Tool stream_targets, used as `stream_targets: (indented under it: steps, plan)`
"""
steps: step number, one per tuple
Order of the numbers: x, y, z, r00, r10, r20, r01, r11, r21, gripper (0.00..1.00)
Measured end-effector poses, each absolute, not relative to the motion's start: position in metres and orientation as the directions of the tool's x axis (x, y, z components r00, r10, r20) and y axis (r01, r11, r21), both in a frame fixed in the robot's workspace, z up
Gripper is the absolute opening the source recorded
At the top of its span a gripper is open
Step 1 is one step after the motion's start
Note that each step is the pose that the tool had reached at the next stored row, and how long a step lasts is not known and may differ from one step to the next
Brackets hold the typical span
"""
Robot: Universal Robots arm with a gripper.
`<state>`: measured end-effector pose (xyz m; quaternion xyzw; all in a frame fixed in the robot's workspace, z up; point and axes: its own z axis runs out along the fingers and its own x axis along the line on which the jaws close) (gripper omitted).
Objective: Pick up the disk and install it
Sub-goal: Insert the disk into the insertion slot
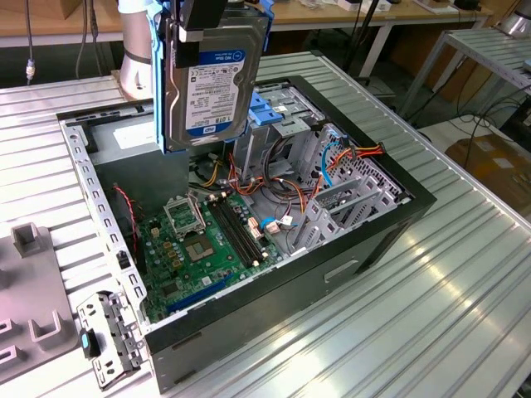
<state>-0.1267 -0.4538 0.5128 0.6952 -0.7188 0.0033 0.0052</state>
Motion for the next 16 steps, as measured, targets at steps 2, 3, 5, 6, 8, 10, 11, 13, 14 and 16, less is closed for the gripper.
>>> stream_targets:
  steps: [2,3,5,6,8,10,11,13,14,16]
  plan:
    - [-0.126,-0.454,0.513,-0.033,-0.999,0.012,-0.999,0.033,0.002,0.37]
    - [-0.125,-0.454,0.513,-0.033,-0.999,0.012,-0.999,0.033,0.002,0.37]
    - [-0.120,-0.454,0.512,-0.033,-0.999,0.012,-0.999,0.033,0.002,0.37]
    - [-0.116,-0.454,0.512,-0.033,-0.999,0.012,-0.999,0.033,0.002,0.37]
    - [-0.112,-0.454,0.512,-0.033,-0.999,0.012,-0.999,0.033,0.002,0.37]
    - [-0.107,-0.454,0.512,-0.033,-0.999,0.012,-0.999,0.033,0.002,0.37]
    - [-0.100,-0.454,0.512,-0.033,-0.999,0.012,-0.999,0.033,0.002,0.37]
    - [-0.090,-0.454,0.511,-0.033,-0.999,0.012,-0.999,0.033,0.002,0.37]
    - [-0.089,-0.454,0.511,-0.033,-0.999,0.013,-0.999,0.033,0.002,0.37]
    - [-0.089,-0.456,0.511,-0.033,-0.999,0.014,-0.999,0.033,0.003,0.37]
